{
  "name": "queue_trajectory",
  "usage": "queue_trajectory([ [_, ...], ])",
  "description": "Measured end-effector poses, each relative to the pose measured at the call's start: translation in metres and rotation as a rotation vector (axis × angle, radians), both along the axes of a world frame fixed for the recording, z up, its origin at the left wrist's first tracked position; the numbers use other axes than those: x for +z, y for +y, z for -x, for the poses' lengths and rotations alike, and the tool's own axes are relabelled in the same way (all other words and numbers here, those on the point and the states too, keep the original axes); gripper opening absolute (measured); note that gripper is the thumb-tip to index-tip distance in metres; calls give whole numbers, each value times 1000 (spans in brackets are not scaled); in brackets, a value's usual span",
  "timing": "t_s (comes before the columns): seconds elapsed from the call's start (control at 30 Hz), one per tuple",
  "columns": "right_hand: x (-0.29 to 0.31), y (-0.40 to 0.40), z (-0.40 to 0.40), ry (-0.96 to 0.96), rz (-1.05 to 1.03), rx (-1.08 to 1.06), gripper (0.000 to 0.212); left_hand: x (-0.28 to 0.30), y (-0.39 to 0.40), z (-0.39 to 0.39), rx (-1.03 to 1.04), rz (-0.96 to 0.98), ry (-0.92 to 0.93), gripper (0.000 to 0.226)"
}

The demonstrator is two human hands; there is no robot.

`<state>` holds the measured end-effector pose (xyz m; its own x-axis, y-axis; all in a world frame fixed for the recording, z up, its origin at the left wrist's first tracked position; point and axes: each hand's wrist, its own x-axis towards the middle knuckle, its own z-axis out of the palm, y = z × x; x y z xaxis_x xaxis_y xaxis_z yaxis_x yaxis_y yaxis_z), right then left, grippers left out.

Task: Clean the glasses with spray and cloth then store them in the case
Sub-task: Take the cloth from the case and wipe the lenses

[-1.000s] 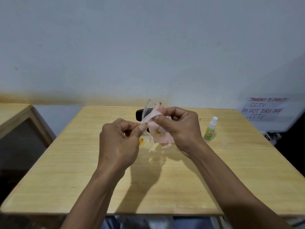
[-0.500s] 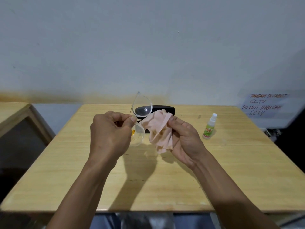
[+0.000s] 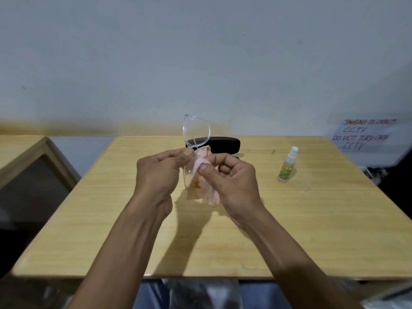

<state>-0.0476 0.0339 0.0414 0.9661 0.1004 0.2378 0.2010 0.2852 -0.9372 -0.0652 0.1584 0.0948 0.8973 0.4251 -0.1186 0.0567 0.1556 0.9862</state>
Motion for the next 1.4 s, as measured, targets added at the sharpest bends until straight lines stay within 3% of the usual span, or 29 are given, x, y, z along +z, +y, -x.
queue_trajectory([
  [0.4, 0, 6, -3, -141, 160, -176, 15, -1, 2, 0, -60, 71, 32, 9],
  [1.0, 10, 3, -2, -68, 197, -111, 12, -4, 12, -4, -52, -29, 32, 20],
  [1.23, 9, 0, 2, -37, 231, -23, 17, -4, 14, -8, 3, -39, 16, 12],
  [1.4, 7, -9, 2, -33, 239, -19, 16, -3, 18, -9, -8, -56, -23, 30],
])
